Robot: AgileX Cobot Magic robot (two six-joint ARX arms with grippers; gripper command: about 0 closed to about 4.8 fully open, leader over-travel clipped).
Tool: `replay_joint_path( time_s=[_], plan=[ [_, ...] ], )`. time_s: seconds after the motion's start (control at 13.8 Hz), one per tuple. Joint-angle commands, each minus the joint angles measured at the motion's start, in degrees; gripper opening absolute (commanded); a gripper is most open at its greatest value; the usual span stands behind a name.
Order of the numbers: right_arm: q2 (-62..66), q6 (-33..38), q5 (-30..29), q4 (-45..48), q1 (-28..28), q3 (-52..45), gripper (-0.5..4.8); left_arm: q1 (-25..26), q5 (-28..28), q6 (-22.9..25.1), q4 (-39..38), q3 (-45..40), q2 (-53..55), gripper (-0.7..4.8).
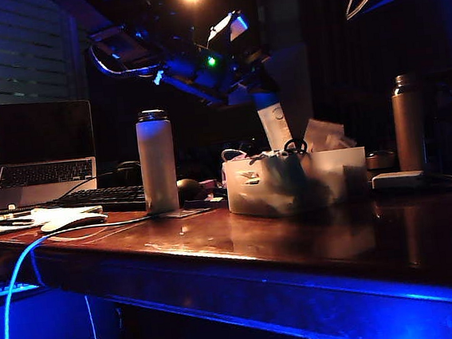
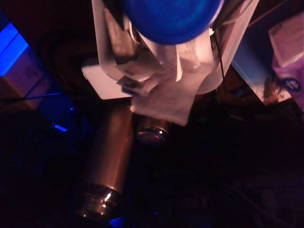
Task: Pick up the liquid glue and place it into the translucent box.
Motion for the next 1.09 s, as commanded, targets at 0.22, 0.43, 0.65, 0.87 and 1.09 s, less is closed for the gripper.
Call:
replay_joint_path(
  time_s=[0.22, 0.43, 0.65, 0.87, 1.09],
  plan=[
    [-0.26, -0.22, 0.09, 0.76, -0.02, 0.31, -0.01, -0.13, 0.24, -0.20, -2.89, 0.24, 0.11, 2.78],
    [-0.26, -0.20, 0.07, 0.74, -0.02, 0.31, -0.01, -0.13, 0.24, -0.13, -3.37, 2.12, 0.09, 2.78],
    [-0.26, -0.22, 0.09, 0.70, -0.02, 0.31, -0.01, -0.13, 0.28, -0.17, -5.40, 10.08, -0.13, 2.75],
    [-0.37, -0.17, 0.11, 1.84, -0.02, 0.31, -0.01, -0.13, 2.71, 0.26, -12.92, 14.32, -6.25, 0.12],
    [-2.32, 0.11, 0.07, 1.81, -0.04, 0.31, -0.01, -0.13, 2.64, 3.17, -23.06, 14.29, -16.52, -0.06]
  ],
)
